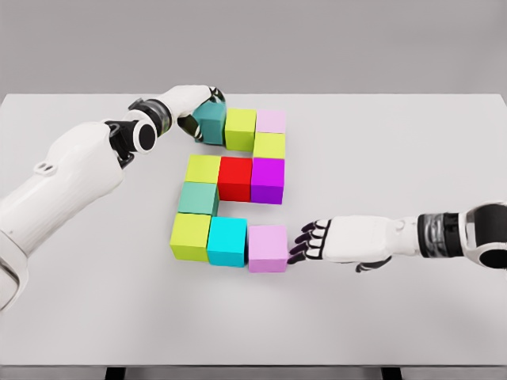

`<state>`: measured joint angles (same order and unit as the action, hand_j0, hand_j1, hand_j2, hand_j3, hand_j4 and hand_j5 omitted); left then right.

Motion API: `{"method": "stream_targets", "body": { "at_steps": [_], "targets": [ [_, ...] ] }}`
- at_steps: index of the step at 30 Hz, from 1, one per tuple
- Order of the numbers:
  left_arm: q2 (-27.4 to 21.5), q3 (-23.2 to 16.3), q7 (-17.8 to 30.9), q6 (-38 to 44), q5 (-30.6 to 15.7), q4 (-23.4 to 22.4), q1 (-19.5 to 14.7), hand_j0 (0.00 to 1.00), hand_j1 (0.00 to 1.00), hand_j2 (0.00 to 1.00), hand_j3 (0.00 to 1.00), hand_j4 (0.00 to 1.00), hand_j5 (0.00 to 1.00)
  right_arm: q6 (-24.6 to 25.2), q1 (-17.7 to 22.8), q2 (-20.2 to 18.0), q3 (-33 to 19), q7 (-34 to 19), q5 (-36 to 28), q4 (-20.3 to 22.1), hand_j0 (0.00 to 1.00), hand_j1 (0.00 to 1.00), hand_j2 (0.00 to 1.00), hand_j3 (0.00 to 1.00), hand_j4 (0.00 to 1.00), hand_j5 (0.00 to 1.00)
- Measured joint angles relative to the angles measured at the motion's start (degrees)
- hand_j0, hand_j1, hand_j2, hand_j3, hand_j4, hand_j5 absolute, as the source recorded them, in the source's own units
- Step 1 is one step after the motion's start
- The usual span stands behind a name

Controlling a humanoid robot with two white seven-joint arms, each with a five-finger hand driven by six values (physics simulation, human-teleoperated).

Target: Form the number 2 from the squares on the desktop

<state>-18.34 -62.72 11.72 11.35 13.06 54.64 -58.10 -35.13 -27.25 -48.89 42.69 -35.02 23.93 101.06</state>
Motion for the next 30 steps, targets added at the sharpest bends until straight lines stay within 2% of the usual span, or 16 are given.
{"method": "stream_targets", "body": {
  "at_steps": [5,9,13,16,20,30],
  "targets": [
    [-0.1,0.0,0.0,-0.2,-0.1,0.1,0.0,1.00,1.00,1.00,1.00,1.00,1.00,0.0,-0.9,0.9,1.9,0.0,0.0,0.0,1.00,1.00,1.00,1.00,1.00,1.00],
    [-0.1,0.0,0.0,-0.2,-0.1,0.2,0.0,1.00,1.00,1.00,1.00,1.00,1.00,0.0,-0.8,0.8,1.3,0.0,0.0,-0.1,1.00,1.00,1.00,1.00,1.00,1.00],
    [-0.3,0.0,0.0,-0.2,-0.2,1.5,0.1,1.00,1.00,1.00,1.00,1.00,1.00,0.0,-0.2,-0.4,-2.8,0.0,0.0,-0.1,1.00,1.00,1.00,1.00,1.00,1.00],
    [-0.5,0.1,0.1,-0.2,-0.2,2.5,0.1,1.00,1.00,1.00,1.00,1.00,1.00,-0.1,0.9,-1.9,-8.1,0.0,-0.1,-0.2,1.00,1.00,1.00,1.00,1.00,1.00],
    [-0.5,0.1,0.1,-0.2,-0.3,2.9,0.1,1.00,1.00,1.00,1.00,1.00,1.00,0.0,1.6,-2.9,-14.5,0.0,-4.5,-0.4,1.00,1.00,1.00,1.00,1.00,1.00],
    [-2.0,0.2,0.2,-0.3,-0.6,6.3,-0.2,1.00,1.00,1.00,1.00,1.00,1.00,0.0,1.2,-2.6,-18.8,0.0,-10.0,-1.3,1.00,1.00,1.00,1.00,1.00,1.00]
  ]
}}
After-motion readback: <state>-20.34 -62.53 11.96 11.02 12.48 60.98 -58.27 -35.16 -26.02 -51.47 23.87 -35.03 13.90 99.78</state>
